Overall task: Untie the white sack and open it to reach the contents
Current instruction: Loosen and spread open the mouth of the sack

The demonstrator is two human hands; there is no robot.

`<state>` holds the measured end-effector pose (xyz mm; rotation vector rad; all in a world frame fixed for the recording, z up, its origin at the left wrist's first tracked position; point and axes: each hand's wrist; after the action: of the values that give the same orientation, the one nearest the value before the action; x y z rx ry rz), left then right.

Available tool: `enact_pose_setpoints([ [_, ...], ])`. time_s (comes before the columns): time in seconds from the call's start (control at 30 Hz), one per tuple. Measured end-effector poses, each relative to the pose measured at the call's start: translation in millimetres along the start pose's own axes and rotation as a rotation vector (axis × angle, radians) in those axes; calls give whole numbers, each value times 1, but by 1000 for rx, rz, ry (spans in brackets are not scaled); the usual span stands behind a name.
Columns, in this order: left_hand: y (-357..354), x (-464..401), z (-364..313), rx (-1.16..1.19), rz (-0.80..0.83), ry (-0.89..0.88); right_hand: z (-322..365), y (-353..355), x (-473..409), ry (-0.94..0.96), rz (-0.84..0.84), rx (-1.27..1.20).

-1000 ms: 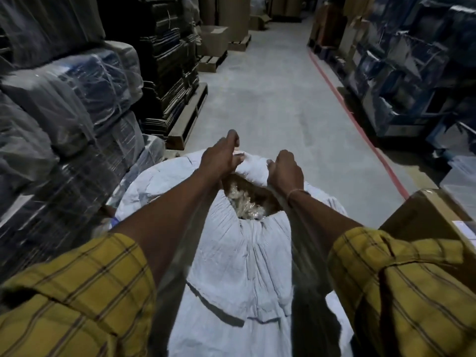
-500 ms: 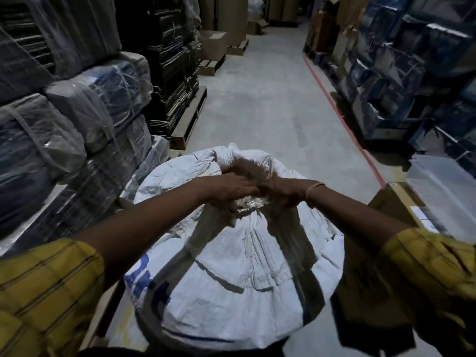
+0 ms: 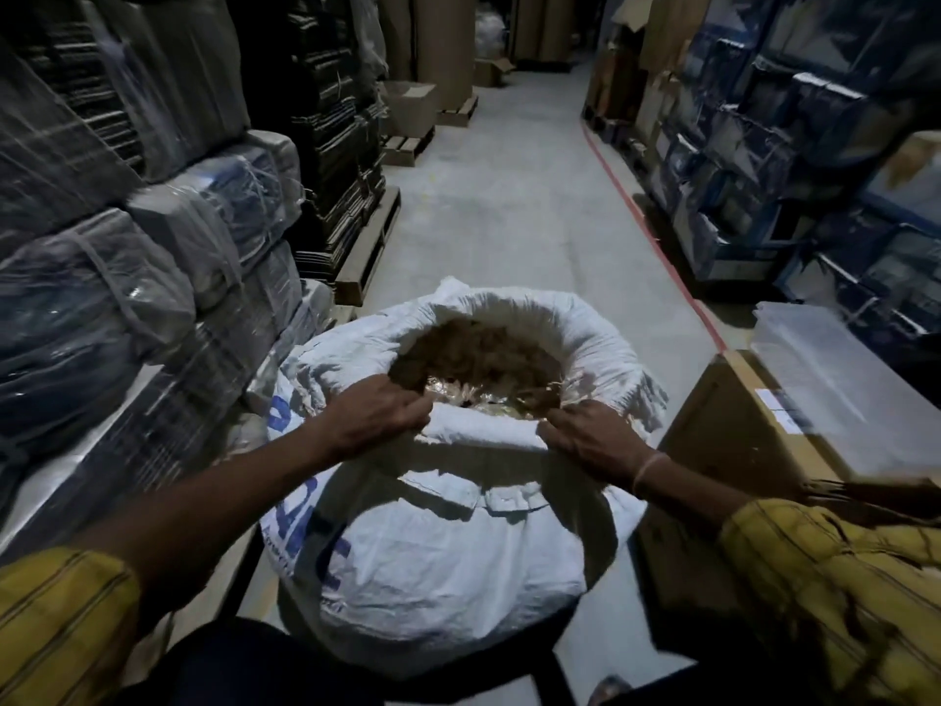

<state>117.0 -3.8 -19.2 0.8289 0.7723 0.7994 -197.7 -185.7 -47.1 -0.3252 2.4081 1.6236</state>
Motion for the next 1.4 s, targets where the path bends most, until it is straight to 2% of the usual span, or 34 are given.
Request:
enact_pose_setpoints([
  [0.1, 6, 10, -13, 55, 59, -102, 12, 12, 6, 126, 57, 11],
  [0.2, 22, 9, -15, 258, 266, -196, 23, 23, 10, 189, 298, -120],
  [0.23, 27, 10, -16, 319, 340, -168, 28, 28, 12, 144, 389, -200],
  [0.3, 35, 12, -25, 398, 404, 29, 35, 35, 16, -88, 512, -346],
  [0.37, 36, 7, -31, 356, 285, 229, 39, 40, 11, -348, 460, -391],
  [0.47, 31, -12, -36, 186, 151, 414, 37, 40, -9, -624, 222, -415],
  [0.63, 30, -45, -51, 55, 164, 829, 37, 35, -48, -937, 45, -422],
  [0.67, 28, -53, -48, 59, 137, 872, 34, 34, -56, -973, 15, -429],
  [0.73, 28, -64, -39, 210, 86, 933, 24, 28, -71, -967, 10, -448],
  [0.8, 27, -74, -35, 379, 138, 872, 18, 22, -81, -878, 41, -455],
  [0.87, 20, -79, -37, 374, 295, 828, 17, 17, -86, -852, 96, -452],
  [0.93, 11, -74, -40, 313, 449, 872, 18, 10, -85, -881, 213, -391],
  [1.0, 6, -65, -40, 275, 530, 955, 20, 8, -80, -978, 300, -346],
  [1.03, 3, -59, -39, 237, 547, 996, 18, 5, -76, -1004, 340, -300],
  [1.1, -2, -49, -35, 124, 560, 968, 15, 9, -69, -1018, 485, -197],
  [1.17, -1, -37, -28, 27, 586, 841, 7, 13, -56, -1014, 617, -248],
  [1.27, 5, -14, -13, -44, 584, 660, -10, 19, -33, -1001, 713, -401],
  [1.4, 9, 10, 0, -79, 534, 516, -20, 23, -13, -973, 892, -259],
])
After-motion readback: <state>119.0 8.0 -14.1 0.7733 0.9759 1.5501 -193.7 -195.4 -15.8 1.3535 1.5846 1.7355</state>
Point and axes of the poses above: each hand's wrist, its own x-axis away from the middle knuckle, its own y-axis out of the back of the hand, z = x × y, and after that the axes turned 6 degrees about -x, right-handed
